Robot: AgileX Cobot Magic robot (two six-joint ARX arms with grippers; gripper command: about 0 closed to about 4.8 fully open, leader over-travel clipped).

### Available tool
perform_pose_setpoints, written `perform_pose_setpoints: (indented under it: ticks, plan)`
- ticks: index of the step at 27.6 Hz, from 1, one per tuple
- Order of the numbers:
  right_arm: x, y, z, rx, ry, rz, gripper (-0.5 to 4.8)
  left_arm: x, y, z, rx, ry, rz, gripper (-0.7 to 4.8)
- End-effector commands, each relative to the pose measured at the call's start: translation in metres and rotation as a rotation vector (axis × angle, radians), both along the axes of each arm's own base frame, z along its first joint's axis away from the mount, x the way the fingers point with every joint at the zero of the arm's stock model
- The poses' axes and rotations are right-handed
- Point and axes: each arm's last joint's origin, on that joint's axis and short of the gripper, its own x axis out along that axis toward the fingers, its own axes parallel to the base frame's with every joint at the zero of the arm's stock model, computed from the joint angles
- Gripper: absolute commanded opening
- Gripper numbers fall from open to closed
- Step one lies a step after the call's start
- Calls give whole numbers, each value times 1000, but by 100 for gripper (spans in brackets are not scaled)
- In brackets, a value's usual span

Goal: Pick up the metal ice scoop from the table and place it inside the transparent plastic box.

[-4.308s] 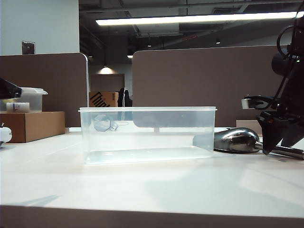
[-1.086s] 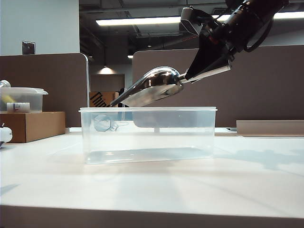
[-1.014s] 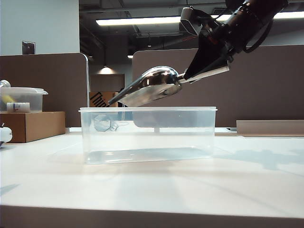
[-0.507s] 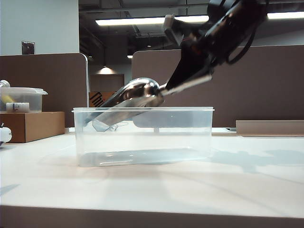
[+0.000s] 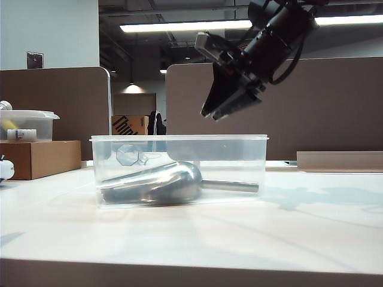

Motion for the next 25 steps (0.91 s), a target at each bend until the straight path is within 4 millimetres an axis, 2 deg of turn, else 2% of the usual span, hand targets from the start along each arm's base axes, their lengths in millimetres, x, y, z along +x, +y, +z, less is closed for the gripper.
perform_pose_setpoints:
  ticks: [1,2,3,7,9,11,12,13,14,15,16,18,21,25]
  plan:
    - [-4,-2,17,17,-25,-2,173,0,0,1,-2,-6,0,21]
    - [-8,-3,25,25,-45,-2,-24,0,0,1,-2,-9,1,21]
    - [-9,-4,29,29,-51,-4,2,0,0,1,-3,-12,2,21]
    - [-27,-14,58,34,-65,-132,-9,1,4,2,-5,-18,39,21]
    - [-41,-22,79,53,-96,-210,-9,2,11,2,-5,-19,111,21]
    - [-59,-31,106,116,-134,-293,-9,3,18,2,-5,-24,181,21]
    - [-74,-37,126,167,-169,-338,-9,3,22,2,-5,-24,219,21]
    - [-82,-41,134,189,-187,-355,-9,4,24,2,-4,-24,244,21]
    - [-99,-48,150,245,-237,-380,-9,4,28,2,-4,-25,284,21]
    - [-107,-52,157,271,-258,-383,-9,4,30,2,-4,-26,302,21]
    - [-126,-60,167,317,-308,-383,-9,3,32,2,-4,-32,326,21]
    - [-153,-72,174,373,-365,-399,-9,2,34,4,-6,-45,342,21]
    - [-183,-86,170,425,-446,-453,-9,2,34,3,-5,-40,343,21]
    - [-217,-102,143,546,-499,-509,-9,2,34,3,-5,-40,342,21]
